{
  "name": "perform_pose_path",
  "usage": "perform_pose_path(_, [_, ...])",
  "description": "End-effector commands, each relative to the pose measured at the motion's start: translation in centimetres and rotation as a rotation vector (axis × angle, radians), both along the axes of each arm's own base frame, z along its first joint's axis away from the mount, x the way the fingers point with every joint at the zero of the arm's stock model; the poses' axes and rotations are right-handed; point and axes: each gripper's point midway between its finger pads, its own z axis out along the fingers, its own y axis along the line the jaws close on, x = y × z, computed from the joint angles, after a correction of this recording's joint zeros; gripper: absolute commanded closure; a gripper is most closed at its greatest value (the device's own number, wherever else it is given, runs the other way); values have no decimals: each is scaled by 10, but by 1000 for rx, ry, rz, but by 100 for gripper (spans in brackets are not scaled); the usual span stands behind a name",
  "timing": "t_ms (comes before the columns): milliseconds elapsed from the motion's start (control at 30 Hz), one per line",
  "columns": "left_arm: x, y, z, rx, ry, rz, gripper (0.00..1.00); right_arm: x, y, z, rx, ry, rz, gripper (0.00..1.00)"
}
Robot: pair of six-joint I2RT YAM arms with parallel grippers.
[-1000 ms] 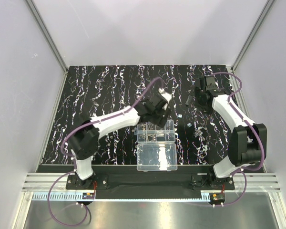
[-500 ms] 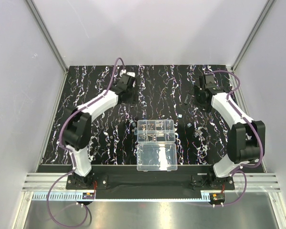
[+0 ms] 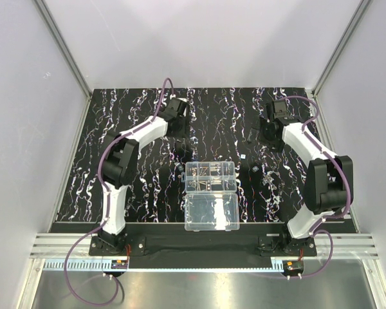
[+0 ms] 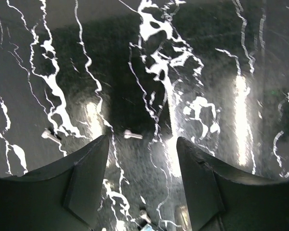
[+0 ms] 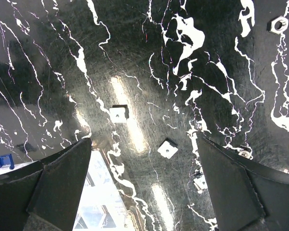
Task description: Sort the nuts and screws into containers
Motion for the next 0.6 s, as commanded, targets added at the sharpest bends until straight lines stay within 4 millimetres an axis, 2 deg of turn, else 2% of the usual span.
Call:
perform_pose_path(0, [17, -7, 8, -47, -35, 12, 37, 18, 4, 18, 14, -62, 27, 0])
perform_pose_path(267, [18, -5, -5, -80, -1, 144, 37, 20, 6, 14, 15, -50, 34, 0])
perform_pose_path(567, [26, -9, -17, -8, 4, 160, 42, 21, 4, 10, 5, -43, 35, 0])
